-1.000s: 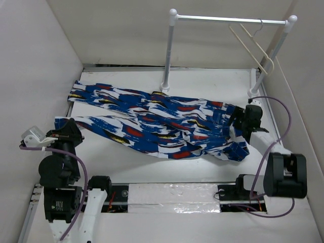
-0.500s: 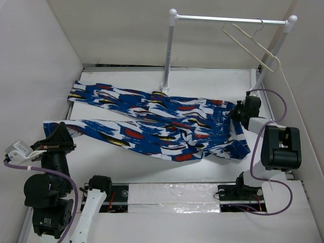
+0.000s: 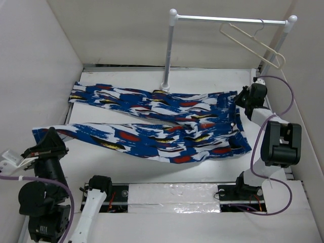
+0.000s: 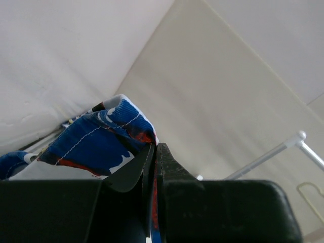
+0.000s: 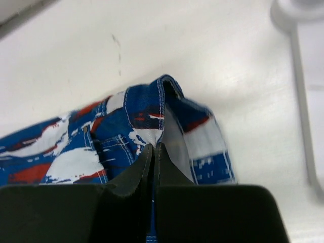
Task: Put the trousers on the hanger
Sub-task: Flatten out the trousers at the center of the board, then fold the trousers at the center of the board.
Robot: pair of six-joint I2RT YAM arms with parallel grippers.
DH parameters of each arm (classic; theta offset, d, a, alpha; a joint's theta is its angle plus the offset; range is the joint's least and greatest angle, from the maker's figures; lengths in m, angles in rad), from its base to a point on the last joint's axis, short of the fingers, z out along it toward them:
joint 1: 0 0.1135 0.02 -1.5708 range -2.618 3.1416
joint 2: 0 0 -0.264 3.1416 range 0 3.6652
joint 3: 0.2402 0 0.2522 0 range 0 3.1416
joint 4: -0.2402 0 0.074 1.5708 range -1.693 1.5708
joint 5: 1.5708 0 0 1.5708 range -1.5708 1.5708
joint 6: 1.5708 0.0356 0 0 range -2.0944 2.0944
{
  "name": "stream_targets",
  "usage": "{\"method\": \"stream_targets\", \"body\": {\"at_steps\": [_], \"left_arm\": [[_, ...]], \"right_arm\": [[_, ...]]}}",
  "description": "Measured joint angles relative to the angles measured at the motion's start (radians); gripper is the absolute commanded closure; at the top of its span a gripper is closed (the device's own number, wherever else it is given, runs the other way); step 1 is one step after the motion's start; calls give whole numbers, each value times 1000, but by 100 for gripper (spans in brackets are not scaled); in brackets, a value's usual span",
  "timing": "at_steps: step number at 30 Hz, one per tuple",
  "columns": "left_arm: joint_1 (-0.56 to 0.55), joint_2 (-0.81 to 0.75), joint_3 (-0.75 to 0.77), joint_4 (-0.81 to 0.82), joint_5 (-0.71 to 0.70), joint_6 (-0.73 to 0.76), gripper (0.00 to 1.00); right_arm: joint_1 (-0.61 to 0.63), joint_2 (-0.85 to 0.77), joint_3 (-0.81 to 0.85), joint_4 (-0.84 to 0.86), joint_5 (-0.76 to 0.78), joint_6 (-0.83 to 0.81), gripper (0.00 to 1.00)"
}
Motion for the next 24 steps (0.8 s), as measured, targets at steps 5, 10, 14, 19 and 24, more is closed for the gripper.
{"method": "stream_targets", "body": {"at_steps": [5, 10, 14, 19, 24], "left_arm": [[-1, -9, 114, -15, -60, 0, 100], [-6, -59, 127, -14, -74, 0, 100], [-6, -66, 106, -13, -60, -1, 100], [-6, -69, 42, -24, -37, -3, 100], [-6, -100, -29, -37, -23, -5, 100]], "right_arm": [[-13, 116, 140, 15, 33, -30, 100], [-17, 159, 160, 17, 57, -59, 69], [-15, 147, 150, 48, 64, -53, 28], [19, 10, 43, 37, 94, -30, 23], [75, -280, -144, -7, 153, -7, 100]]}}
